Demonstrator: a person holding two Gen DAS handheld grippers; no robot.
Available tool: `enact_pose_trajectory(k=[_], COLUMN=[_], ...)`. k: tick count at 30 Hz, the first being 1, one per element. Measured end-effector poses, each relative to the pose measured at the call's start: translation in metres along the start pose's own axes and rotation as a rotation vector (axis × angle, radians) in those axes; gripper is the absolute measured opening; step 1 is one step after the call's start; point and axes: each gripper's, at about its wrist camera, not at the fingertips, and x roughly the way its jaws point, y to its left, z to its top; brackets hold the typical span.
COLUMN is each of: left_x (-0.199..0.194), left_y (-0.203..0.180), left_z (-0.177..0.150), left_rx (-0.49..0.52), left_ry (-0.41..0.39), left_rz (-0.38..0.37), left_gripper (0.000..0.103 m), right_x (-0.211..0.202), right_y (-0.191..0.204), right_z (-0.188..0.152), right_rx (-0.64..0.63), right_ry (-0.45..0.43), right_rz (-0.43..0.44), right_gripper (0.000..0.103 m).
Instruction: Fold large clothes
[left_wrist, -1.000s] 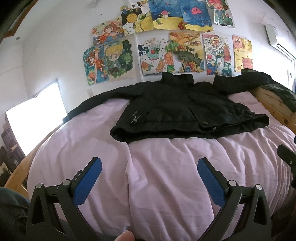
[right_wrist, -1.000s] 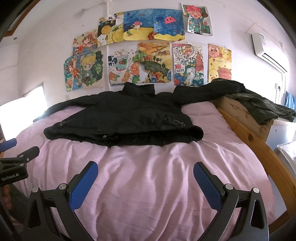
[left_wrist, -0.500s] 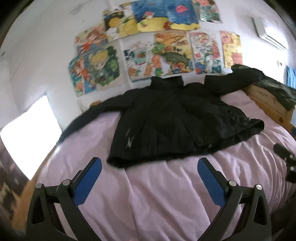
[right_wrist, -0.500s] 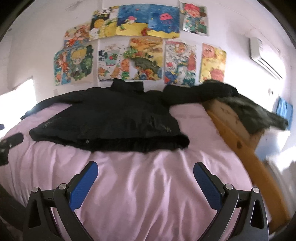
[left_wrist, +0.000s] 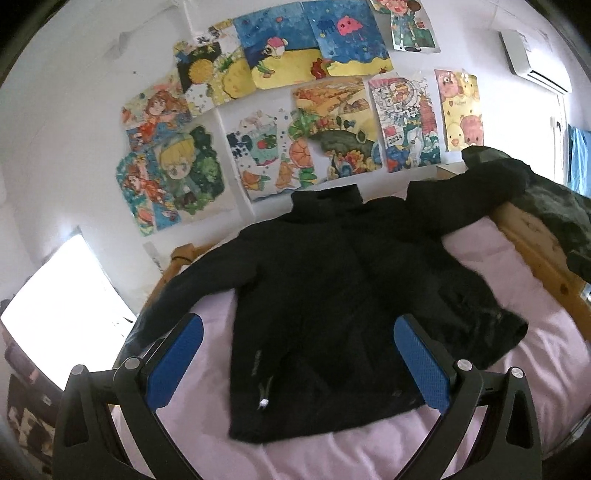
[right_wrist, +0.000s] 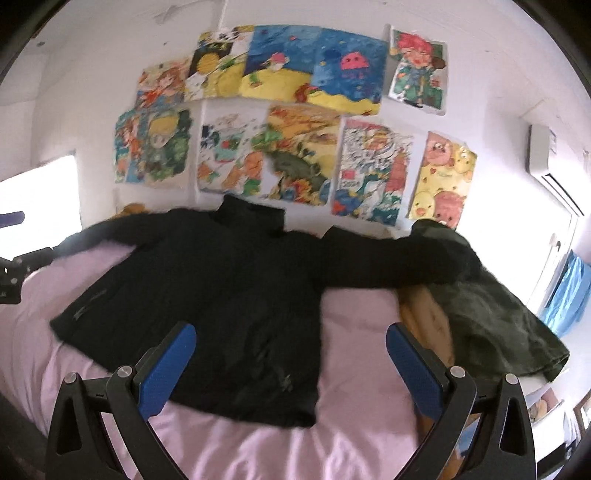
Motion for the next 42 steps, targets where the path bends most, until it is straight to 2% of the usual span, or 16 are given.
enact_pose_trajectory(k=[4, 8, 11, 15, 18, 21, 28, 33, 37, 42], left_x=[0.014, 0.028, 0.037, 0.052, 0.073, 0.097, 0.186, 0.255, 0.304, 0.346], left_y=[-0.016, -0.033, -0.041, -0.052, -0.06, -0.063, -0.066, -0.07, -0.075, -0.078], left_z=[0.031, 0.056, 0.071, 0.093, 0.108, 0.118, 0.111, 0.095, 0.084, 0.08], left_rx=[0.027, 0.047, 0.02, 0.015, 0.052, 0.062, 0.07, 0.084, 0.086, 0.059], left_ry=[0.051, 0.11, 0.148, 0.171, 0.154, 0.125, 0.121, 0.13, 0.12, 0.07], left_rz=[-0.016, -0.021, -0.047, -0.096, -0.073, -0.075, -0.1, -0.106, -0.143, -0.175], left_gripper=[0.102, 0.102, 0.102, 0.102, 0.102, 0.102, 0.102, 0.102, 0.102, 0.102], right_x=[0.006, 0.019, 0.023, 0.046, 0.065, 0.091, 0.167, 0.227, 0.262, 0.291], right_y=[-0.022, -0.041, -0.058, -0.064, -0.07, -0.085, -0.105, -0.109, -0.117, -0.154], right_z=[0.022, 0.046, 0.058, 0.063, 0.063, 0.061, 0.048, 0.043, 0.041, 0.035], right_rx=[0.003, 0.048, 0.122, 0.074, 0.059, 0.107, 0.117, 0.138, 0.161, 0.323], right_ry=[0.064, 0.201, 0.189, 0.209, 0.225, 0.243, 0.289, 0.296, 0.235, 0.192], right_rz=[-0.003, 0.011, 0.034, 0.017, 0.0, -0.006, -0.065, -0.062, -0.06, -0.039], right_gripper=[0.103, 0.103, 0.103, 0.103, 0.103, 0.103, 0.103, 0.103, 0.103, 0.103])
